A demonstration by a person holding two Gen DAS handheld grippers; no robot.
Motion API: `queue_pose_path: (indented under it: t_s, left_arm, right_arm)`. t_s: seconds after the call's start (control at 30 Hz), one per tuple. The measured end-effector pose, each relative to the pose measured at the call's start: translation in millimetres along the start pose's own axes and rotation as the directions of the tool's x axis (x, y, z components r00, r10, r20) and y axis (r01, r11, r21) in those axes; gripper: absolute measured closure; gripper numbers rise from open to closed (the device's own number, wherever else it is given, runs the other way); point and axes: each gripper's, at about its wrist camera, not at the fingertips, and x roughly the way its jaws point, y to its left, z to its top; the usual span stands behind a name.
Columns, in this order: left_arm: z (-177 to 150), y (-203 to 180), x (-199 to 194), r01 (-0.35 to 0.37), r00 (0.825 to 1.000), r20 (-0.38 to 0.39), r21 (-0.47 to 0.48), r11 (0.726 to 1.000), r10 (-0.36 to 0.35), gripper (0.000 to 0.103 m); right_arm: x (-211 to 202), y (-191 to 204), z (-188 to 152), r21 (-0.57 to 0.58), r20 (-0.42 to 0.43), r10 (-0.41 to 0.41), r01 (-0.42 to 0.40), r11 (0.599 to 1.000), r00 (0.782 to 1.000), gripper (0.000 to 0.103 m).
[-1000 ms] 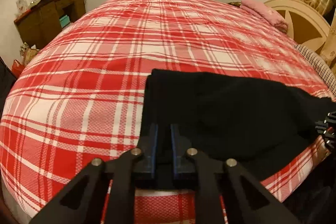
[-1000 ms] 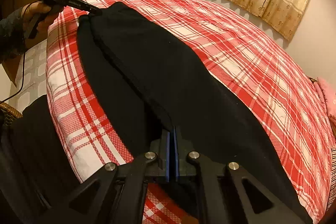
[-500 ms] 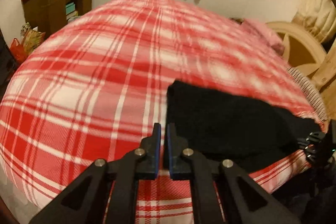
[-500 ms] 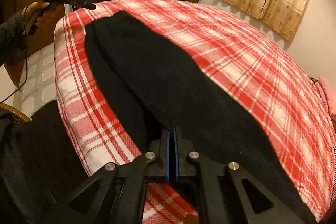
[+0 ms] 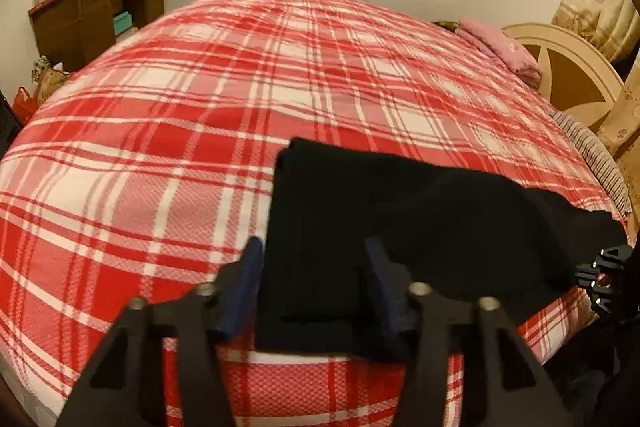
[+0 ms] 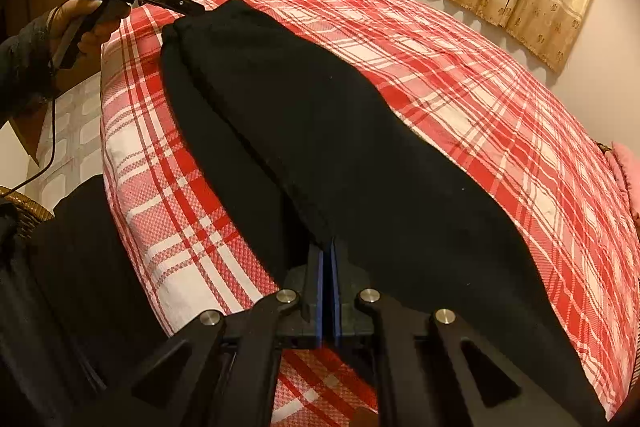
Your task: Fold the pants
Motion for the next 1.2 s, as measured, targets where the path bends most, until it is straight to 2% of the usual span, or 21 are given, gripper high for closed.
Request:
queue_pose_path:
  t_s: [0.23,0.27,0.3,0.33,0.47,0.6,0.67,0.73,0.9,1.1,1.2]
  left_arm:
    - [-3,-3,7,-0.012,1.0,-0.018,-0.014,1.0,0.012,0.06]
    - [-3,-3,6,-0.01,1.0,-0.015,-0.015,1.0,0.01,0.063]
    - [-3,-4,6,-0.013,1.0,-0.012,-0.007,1.0,0.013,0.071]
    - [-4,-5,5,-0.027,1.0,-0.01,0.011,1.0,0.027,0.097]
    - [0,-9,-14,-0.031,0.999,0.014,0.057,0.998,0.03,0.097]
    - [14,1,-50,0.009,0.998,0.064,0.052,0.999,-0.013,0.097]
    - [17,9,-60,0.022,0.998,0.063,0.045,0.999,-0.025,0.097]
    - [16,19,-57,0.036,0.999,0.036,0.029,0.999,-0.037,0.097]
    - [-4,27,-20,0.013,0.999,-0.042,0.003,1.0,-0.013,0.097]
    - [-15,34,-16,0.026,0.999,-0.039,-0.031,0.999,-0.027,0.095]
    - [-18,31,-23,0.016,0.999,-0.029,-0.009,1.0,-0.016,0.094]
  right_arm:
    - [-1,0,1,0.001,0.004,0.0,0.0,1.0,1.0,0.1]
    - [-2,0,1,0.001,0.005,0.0,0.0,1.0,1.0,0.1]
    - [-3,-1,1,0.004,0.007,0.0,0.0,1.0,1.0,0.1]
    - [-3,-1,1,0.006,0.007,0.001,-0.001,1.0,1.0,0.1]
    - [-5,-1,2,0.008,0.019,-0.003,0.003,1.0,1.0,0.1]
    - [-17,-4,6,0.007,0.047,-0.006,0.005,1.0,0.999,0.1]
    - [-21,-2,7,-0.001,0.053,0.007,-0.007,1.0,0.999,0.1]
    - [-18,1,6,-0.009,0.045,0.024,-0.023,1.0,0.999,0.1]
    - [7,15,-5,-0.027,-0.013,0.048,-0.049,0.998,0.999,0.1]
    - [8,12,-9,-0.008,-0.027,0.063,-0.064,0.998,0.998,0.1]
    - [1,18,-10,-0.023,-0.021,0.064,-0.064,0.998,0.998,0.1]
